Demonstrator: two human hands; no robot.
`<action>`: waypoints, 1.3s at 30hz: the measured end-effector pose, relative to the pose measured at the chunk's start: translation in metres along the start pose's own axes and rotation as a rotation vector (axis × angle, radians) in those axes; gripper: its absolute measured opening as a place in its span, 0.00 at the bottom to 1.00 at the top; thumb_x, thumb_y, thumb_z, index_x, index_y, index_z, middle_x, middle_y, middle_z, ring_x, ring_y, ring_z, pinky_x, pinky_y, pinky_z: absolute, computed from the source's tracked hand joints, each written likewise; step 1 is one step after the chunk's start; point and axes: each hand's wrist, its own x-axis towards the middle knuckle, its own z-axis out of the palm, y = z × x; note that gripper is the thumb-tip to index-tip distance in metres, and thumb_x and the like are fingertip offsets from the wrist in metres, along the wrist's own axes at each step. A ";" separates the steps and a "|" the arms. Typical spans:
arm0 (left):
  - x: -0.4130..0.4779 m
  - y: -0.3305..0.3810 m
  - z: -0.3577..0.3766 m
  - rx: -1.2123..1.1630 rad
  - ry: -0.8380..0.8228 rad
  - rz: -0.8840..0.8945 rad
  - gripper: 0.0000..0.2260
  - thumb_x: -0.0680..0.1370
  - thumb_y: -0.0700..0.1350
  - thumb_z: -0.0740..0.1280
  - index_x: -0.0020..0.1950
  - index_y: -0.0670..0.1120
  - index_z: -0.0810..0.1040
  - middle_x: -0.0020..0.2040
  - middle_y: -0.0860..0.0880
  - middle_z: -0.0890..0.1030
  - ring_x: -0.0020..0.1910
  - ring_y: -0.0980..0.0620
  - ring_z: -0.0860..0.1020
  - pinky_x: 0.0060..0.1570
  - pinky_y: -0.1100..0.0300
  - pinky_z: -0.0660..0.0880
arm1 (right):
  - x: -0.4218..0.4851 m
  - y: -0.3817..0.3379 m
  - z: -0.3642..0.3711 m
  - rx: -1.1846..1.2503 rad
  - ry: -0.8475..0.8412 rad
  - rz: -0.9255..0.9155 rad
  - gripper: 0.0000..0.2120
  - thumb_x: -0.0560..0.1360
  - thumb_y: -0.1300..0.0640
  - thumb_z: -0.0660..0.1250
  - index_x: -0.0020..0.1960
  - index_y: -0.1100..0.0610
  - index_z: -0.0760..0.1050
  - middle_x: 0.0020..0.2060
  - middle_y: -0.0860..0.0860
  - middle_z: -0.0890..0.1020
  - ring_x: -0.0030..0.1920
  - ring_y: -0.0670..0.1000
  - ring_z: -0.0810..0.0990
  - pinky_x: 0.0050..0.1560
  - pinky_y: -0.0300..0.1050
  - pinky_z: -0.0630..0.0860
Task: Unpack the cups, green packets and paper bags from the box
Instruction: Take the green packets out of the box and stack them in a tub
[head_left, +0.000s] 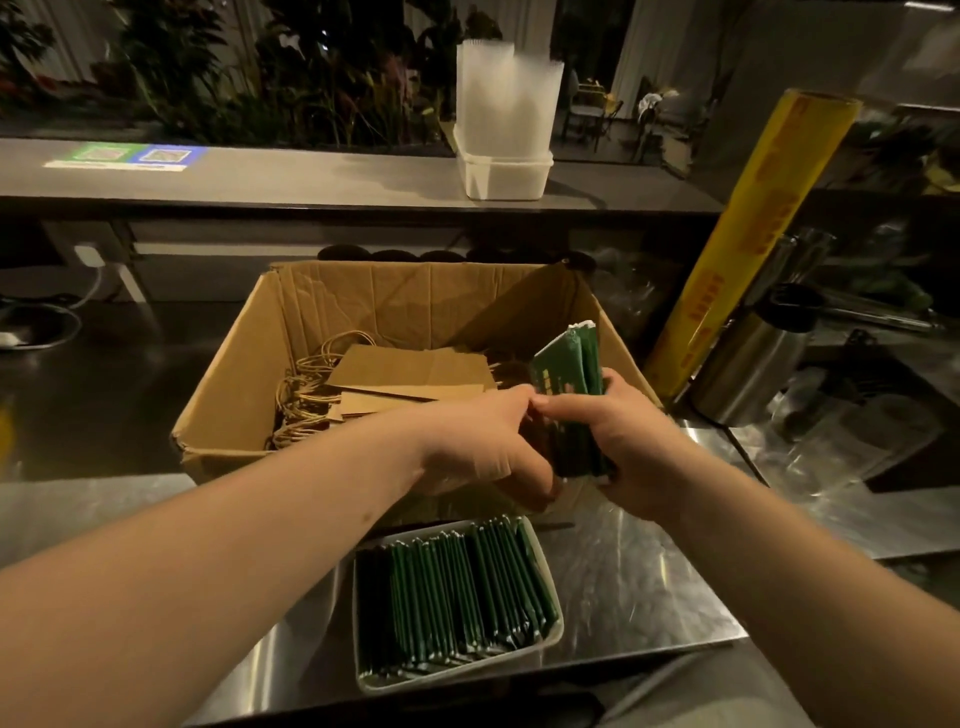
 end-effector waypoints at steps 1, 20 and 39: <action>0.000 -0.006 -0.002 0.090 -0.028 -0.009 0.22 0.74 0.34 0.73 0.64 0.50 0.74 0.60 0.45 0.80 0.57 0.46 0.82 0.56 0.52 0.83 | -0.005 0.003 -0.007 -0.013 0.007 0.022 0.26 0.76 0.64 0.71 0.70 0.54 0.67 0.59 0.59 0.81 0.57 0.61 0.83 0.59 0.62 0.81; 0.083 -0.138 0.039 1.612 -0.376 0.276 0.31 0.74 0.48 0.75 0.74 0.40 0.71 0.74 0.43 0.69 0.72 0.43 0.66 0.76 0.48 0.61 | 0.024 0.103 -0.014 -0.544 0.194 0.426 0.16 0.77 0.66 0.70 0.57 0.53 0.67 0.46 0.52 0.79 0.44 0.49 0.80 0.38 0.42 0.78; 0.078 -0.147 0.034 1.575 -0.412 0.250 0.24 0.76 0.55 0.70 0.70 0.49 0.73 0.64 0.45 0.74 0.65 0.43 0.68 0.74 0.43 0.57 | 0.054 0.093 0.007 -1.182 -0.096 0.415 0.11 0.80 0.60 0.67 0.61 0.58 0.76 0.50 0.52 0.79 0.54 0.51 0.81 0.60 0.46 0.81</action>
